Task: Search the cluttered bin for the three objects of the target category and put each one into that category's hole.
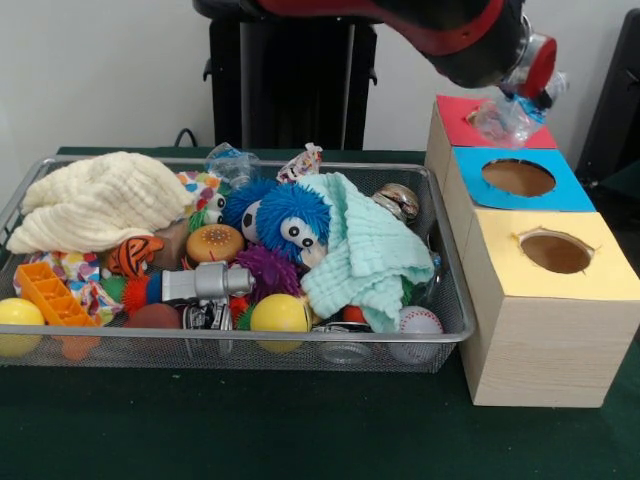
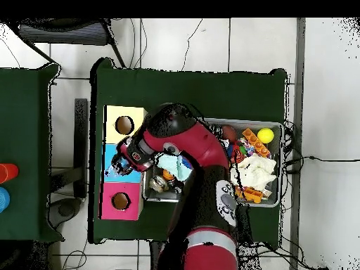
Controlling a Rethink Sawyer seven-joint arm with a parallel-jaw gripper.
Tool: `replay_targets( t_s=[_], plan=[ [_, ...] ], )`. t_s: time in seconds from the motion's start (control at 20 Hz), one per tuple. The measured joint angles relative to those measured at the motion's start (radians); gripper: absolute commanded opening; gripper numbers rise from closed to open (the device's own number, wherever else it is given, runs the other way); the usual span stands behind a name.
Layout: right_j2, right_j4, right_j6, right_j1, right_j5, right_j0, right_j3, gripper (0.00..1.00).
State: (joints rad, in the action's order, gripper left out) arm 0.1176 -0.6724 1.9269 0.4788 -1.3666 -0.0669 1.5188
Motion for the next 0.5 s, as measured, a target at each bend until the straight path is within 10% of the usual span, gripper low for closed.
replay_targets(
  t_s=[0.5],
  plan=[
    [-0.065,-0.038,0.0,-0.102,0.006,0.002,0.006,0.0]
  ],
)
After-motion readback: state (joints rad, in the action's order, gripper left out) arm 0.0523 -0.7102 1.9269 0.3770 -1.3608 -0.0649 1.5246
